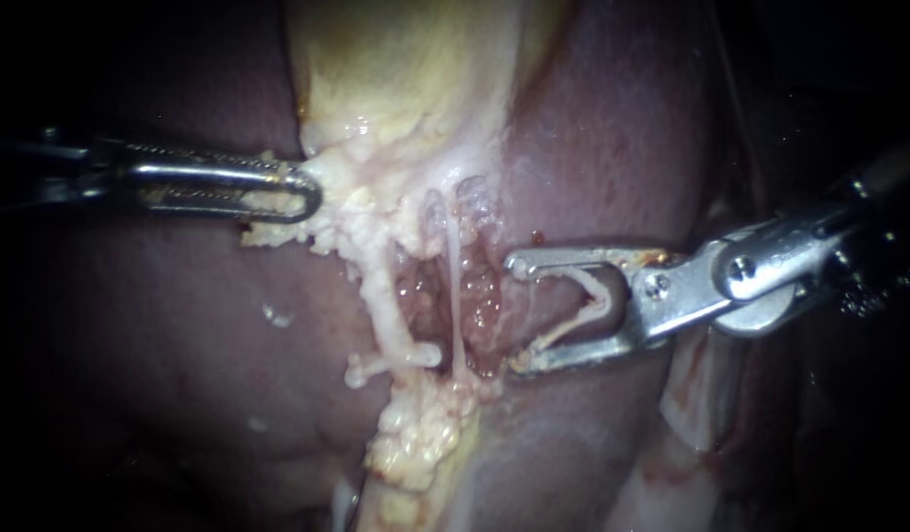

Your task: Clipping second clip left tube

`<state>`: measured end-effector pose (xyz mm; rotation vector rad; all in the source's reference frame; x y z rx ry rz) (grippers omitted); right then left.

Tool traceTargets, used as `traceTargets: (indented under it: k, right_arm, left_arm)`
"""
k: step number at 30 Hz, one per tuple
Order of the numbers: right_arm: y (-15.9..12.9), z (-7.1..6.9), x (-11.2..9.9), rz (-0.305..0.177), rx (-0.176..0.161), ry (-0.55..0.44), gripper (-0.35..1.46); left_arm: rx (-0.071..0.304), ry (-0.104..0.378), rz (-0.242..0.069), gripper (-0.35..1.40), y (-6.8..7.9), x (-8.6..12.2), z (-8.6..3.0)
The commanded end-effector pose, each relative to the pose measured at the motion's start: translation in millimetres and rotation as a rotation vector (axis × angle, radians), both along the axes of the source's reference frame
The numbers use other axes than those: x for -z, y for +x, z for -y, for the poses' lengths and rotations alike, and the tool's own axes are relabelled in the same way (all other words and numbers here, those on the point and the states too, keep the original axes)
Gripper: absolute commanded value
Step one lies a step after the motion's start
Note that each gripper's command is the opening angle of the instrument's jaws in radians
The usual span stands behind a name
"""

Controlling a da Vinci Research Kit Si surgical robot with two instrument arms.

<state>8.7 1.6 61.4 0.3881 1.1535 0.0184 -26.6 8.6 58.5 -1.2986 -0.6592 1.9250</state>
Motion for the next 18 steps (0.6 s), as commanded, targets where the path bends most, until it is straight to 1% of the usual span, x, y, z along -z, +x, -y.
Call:
traceTargets:
  k: [1, 6, 9, 11, 15, 18]
  right_arm:
    - [0.4, 0.2, -0.2, 0.0, 0.002, 0.006, 0.5]
    - [2.1, 1.3, -1.4, 0.002, 0.009, 0.035, 0.5]
    - [3.0, 1.6, -1.8, 0.005, 0.01, 0.052, 0.5]
    - [3.6, 1.8, -2.1, 0.006, 0.005, 0.061, 0.5]
    - [4.9, 2.2, -2.8, 0.004, 0.015, 0.075, 0.5]
    - [5.8, 2.5, -3.3, -0.001, 0.016, 0.083, 0.5]
  left_arm:
    - [0.0, -0.001, -0.001, -0.35, -0.1, 0.0, 0.1]
    - [0.001, -0.002, -0.001, -0.35, -0.2, -0.1, 0.2]
    - [0.001, -0.002, -0.001, -0.35, -0.2, -0.1, 0.2]
    - [0.001, -0.002, -0.002, -0.35, -0.2, -0.1, 0.2]
    - [0.001, -0.002, -0.002, -0.35, -0.3, -0.1, 0.2]
    - [0.001, -0.002, -0.002, -0.35, -0.3, -0.1, 0.2]
